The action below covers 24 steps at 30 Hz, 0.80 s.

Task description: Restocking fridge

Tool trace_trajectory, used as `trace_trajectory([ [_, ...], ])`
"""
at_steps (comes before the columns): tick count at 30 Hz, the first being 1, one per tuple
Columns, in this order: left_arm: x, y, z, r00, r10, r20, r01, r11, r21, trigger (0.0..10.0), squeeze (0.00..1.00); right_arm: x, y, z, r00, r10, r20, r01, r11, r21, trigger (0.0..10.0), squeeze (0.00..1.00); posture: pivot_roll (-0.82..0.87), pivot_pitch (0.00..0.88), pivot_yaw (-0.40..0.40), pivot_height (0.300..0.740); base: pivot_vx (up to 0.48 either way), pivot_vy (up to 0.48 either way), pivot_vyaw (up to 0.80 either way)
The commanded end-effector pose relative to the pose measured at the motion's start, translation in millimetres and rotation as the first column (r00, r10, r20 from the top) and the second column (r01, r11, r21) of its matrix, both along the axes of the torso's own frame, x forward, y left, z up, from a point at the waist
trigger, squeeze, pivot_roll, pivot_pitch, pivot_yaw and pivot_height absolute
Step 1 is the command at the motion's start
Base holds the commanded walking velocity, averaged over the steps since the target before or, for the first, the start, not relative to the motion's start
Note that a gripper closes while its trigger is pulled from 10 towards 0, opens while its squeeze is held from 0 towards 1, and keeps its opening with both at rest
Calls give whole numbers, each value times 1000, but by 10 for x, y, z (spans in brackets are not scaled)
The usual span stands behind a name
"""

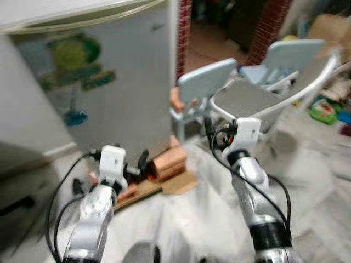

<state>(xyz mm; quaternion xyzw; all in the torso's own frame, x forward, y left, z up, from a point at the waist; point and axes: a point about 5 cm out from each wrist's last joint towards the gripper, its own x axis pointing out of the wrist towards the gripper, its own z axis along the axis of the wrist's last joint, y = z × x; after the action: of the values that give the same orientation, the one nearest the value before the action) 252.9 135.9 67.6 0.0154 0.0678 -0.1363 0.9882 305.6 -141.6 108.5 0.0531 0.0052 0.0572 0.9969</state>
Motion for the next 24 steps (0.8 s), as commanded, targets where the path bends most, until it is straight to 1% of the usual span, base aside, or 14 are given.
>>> trace_trajectory([
  [1, 8, -34, 22, 999, -34, 5, 34, 999, 4, 10000, 0, 8, -78, -35, 999, -35, -13, 35, 999, 5, 10000, 0, 58, 0, -5, 740, 0, 420, 0],
  [3, 33, -20, 46, 999, -38, 15, 38, 999, 4, 10000, 0, 29, -75, -10, 999, -38, -4, 38, 999, 6, 10000, 0, 58, 0, -4, 740, 0, 446, 0],
  [4, 61, 2, 64, 999, -36, 27, 36, 999, 22, 10000, 0, 43, -73, 6, 999, -40, 1, 40, 999, 4, 10000, 0, 56, 0, -5, 740, 0, 461, 0],
  [8, 75, 36, 62, 999, -28, 31, 27, 999, 32, 10000, 0, 42, -60, -28, 999, -48, -21, 48, 999, 14, 10000, 0, 58, 0, -4, 740, 0, 467, 0],
  [14, 69, 52, 76, 998, -25, 52, 24, 999, 26, 10000, 0, 23, -40, -41, 999, -42, -14, 42, 999, 12, 10000, 0, 58, 0, -8, 740, 0, 480, -782],
  [18, 81, 67, 76, 999, -10, 52, 9, 1000, 17, 10000, 0, 23, -46, -38, 999, -43, -10, 43, 999, 7, 10000, 0, 58, 0, -10, 740, 0, 480, 0],
  [24, 72, 57, 84, 997, -20, 71, 20, 1000, 6, 10000, 0, 30, -61, -28, 999, -50, -7, 50, 999, 4, 10000, 0, 57, 0, -13, 740, 0, 480, 0],
])
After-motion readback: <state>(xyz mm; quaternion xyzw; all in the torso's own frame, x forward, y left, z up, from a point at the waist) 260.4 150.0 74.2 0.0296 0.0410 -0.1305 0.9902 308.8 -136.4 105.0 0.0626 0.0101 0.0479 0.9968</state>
